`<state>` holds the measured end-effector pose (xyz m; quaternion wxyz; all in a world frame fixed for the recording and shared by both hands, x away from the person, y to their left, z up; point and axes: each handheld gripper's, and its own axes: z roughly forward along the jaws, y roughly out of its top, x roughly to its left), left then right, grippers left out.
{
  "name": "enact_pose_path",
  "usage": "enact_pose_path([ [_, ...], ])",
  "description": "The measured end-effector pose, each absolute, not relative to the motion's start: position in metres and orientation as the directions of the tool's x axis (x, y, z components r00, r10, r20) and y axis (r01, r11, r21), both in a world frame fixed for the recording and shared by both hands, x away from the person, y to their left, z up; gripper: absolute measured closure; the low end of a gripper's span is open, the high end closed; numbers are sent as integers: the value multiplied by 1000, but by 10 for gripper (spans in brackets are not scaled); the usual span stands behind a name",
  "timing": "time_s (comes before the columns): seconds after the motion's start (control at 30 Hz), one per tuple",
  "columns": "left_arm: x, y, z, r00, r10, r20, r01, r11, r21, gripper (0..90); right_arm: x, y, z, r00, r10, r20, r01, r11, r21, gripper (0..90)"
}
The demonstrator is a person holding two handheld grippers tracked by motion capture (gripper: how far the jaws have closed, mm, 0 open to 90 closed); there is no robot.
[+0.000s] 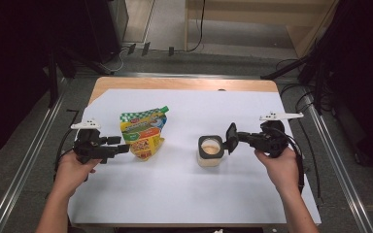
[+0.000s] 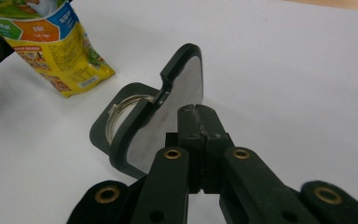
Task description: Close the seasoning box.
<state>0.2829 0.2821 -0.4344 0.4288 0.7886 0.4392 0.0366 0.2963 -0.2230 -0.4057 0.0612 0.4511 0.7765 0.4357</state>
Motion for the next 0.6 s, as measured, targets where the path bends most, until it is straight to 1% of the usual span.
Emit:
enact_pose_path([
  [0.2,283,285,-434,610,718,-336,664,-232,711,387,295,-216,-407,-593,750,292,641,222,734,900],
  [0.47,282,284,-433,612,721,-325,655,-233,719,391,293,-202,-411,-620,732,283,631,251,734,900],
  [0.6,283,286,-433,605,724,-331,661,-225,715,387,292,-197,-413,-624,722,299,634,245,733,900],
])
